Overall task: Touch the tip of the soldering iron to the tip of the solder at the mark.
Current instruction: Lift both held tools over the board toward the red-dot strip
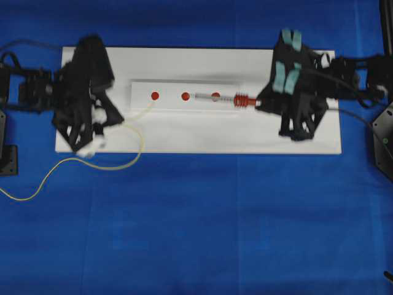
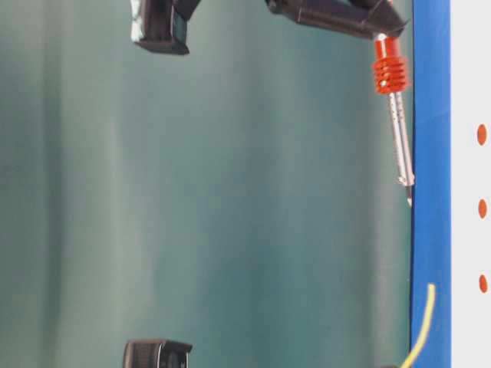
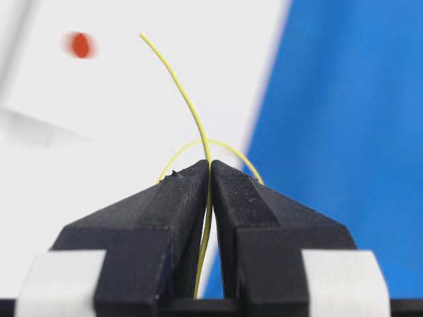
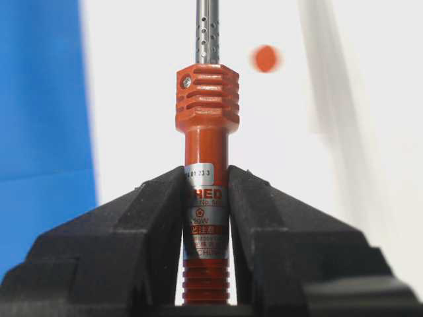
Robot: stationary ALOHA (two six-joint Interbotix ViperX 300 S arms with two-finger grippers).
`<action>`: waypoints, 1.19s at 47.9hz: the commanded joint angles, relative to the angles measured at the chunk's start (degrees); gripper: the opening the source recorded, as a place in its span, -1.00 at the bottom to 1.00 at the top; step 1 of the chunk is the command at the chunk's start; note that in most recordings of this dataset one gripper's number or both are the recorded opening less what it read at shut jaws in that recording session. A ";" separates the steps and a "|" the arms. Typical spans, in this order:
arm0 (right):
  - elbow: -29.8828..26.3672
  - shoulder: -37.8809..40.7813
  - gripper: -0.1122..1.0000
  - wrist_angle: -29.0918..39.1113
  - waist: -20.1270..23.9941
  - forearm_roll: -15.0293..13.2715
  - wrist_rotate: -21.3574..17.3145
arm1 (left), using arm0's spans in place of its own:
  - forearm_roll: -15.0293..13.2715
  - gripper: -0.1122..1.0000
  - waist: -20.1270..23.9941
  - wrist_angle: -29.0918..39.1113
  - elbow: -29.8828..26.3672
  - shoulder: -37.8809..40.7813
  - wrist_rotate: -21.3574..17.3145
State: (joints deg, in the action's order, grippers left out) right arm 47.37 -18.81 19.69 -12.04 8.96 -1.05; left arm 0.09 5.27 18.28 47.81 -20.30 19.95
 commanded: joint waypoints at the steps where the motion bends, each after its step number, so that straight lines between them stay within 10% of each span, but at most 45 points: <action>1: -2.46 0.09 -0.68 1.41 -2.02 -1.05 -0.18 | 0.26 -0.74 2.37 0.44 -1.67 -0.18 0.00; 57: -5.98 3.34 -0.68 3.52 -2.90 -3.16 -0.18 | 0.26 -0.74 1.67 2.02 -4.22 9.14 3.16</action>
State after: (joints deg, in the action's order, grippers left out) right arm 42.89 -14.94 23.64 -14.77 5.98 -1.14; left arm 0.18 7.12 21.09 44.03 -10.63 23.20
